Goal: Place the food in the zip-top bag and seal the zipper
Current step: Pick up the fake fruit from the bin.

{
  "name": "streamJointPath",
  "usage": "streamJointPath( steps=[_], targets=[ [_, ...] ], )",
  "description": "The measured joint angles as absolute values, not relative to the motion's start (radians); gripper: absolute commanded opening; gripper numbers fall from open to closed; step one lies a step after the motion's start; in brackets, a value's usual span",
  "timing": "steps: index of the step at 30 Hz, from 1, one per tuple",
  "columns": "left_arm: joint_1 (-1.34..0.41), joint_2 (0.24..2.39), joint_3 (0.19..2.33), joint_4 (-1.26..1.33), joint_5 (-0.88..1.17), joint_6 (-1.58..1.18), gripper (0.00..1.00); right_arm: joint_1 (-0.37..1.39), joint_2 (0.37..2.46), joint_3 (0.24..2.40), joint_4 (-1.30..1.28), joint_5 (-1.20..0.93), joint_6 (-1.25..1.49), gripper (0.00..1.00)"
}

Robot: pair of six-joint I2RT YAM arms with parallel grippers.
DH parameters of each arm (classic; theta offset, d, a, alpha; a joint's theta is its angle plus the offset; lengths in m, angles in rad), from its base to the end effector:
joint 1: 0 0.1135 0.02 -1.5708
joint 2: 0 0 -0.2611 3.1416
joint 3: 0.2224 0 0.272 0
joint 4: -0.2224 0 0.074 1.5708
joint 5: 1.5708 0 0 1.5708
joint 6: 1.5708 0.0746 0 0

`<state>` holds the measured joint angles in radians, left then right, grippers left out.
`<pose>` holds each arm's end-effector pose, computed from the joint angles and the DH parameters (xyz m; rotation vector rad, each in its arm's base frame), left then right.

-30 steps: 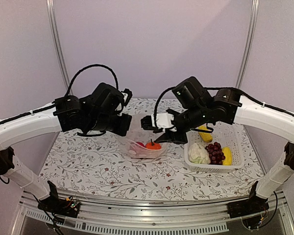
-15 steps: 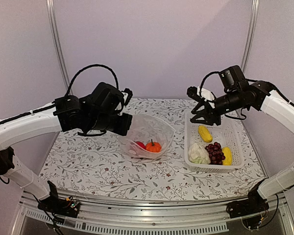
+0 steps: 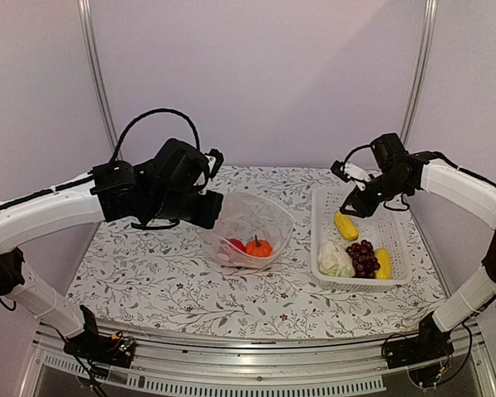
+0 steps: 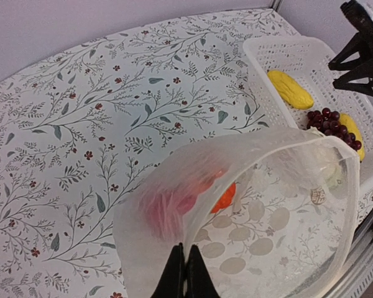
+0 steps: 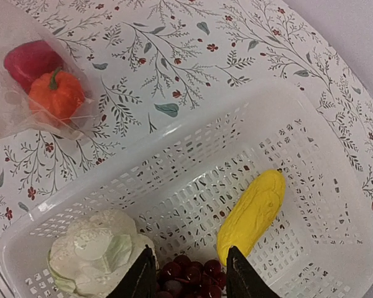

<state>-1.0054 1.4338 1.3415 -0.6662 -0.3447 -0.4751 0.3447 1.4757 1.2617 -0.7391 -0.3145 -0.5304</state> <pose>0.2135 -0.2894 0.3082 0.4359 2.2611 -0.3710 0.3227 0.1404 0.2575 -1.1654 2.1949 0.3184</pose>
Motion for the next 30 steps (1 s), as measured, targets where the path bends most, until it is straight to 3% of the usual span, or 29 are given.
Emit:
streamJointPath(
  steps=[18,30],
  targets=[
    [-1.003,1.440,1.337,-0.664,-0.339,-0.476,0.00,0.311,1.834,1.322,-0.639,-0.080,-0.336,0.53],
    [-1.003,1.440,1.330,-0.663,-0.339,-0.475,0.00,0.299,1.939,1.369,-0.620,-0.007,-0.294,0.53]
  ],
)
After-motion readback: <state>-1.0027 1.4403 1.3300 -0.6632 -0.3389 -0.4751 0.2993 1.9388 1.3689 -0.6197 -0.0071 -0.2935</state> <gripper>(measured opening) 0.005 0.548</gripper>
